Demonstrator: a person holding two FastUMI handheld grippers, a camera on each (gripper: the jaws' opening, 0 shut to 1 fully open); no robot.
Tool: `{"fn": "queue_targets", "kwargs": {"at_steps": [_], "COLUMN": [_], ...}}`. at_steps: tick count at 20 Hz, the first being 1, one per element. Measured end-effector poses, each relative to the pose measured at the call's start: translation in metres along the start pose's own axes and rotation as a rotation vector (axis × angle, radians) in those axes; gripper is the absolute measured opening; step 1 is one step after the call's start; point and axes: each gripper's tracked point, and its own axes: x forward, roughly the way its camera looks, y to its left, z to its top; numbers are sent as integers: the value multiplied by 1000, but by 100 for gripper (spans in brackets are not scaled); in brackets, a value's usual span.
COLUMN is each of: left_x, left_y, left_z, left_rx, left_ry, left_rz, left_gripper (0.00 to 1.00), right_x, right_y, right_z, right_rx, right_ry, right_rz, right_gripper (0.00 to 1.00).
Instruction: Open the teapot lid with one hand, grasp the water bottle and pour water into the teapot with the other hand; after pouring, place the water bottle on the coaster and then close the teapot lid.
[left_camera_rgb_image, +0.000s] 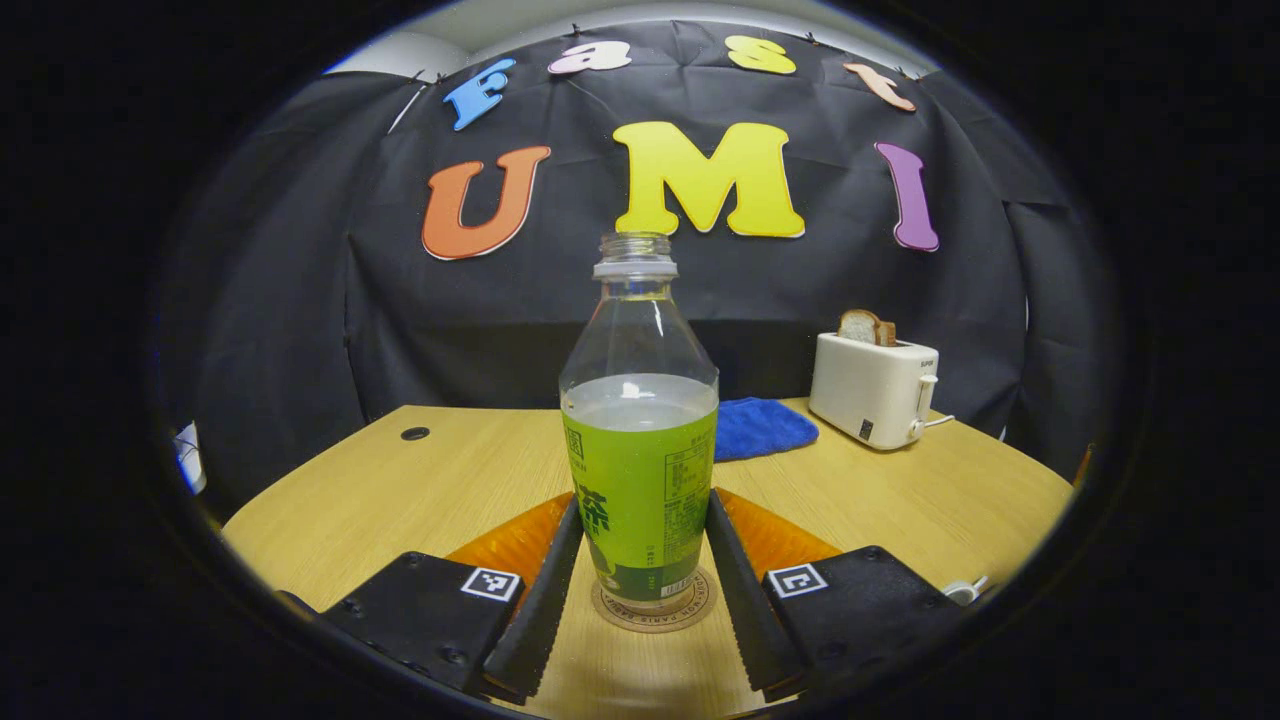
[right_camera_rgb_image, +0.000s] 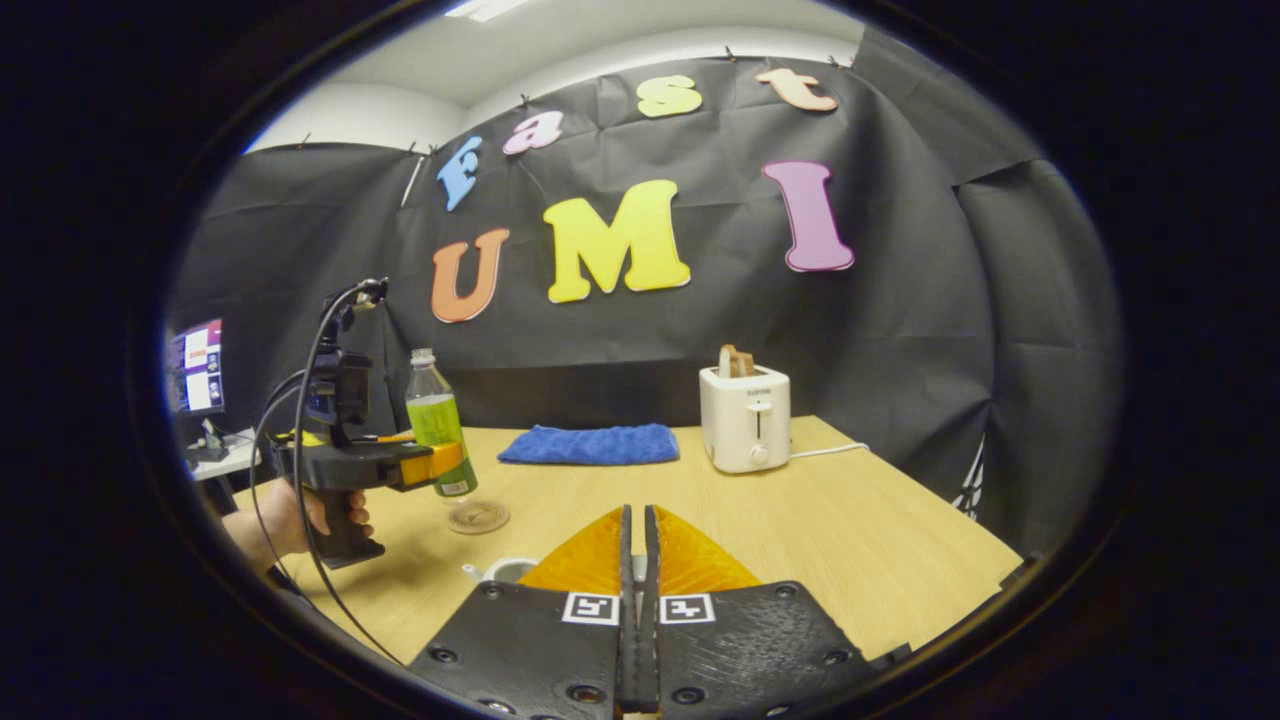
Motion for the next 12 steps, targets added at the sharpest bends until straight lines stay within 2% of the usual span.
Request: {"fn": "queue_targets", "kwargs": {"at_steps": [4, 12], "left_x": [11, 16], "left_y": [-3, -6], "left_z": [-15, -29], "left_rx": [-11, -3], "left_ry": [23, 40], "left_rz": [-5, -12], "left_gripper": [74, 78], "right_x": [6, 7], "right_y": [-1, 2], "right_z": [-10, -14], "right_rx": [4, 3], "right_ry": [26, 34], "right_rz": [-1, 6], "right_gripper": [0, 0]}}
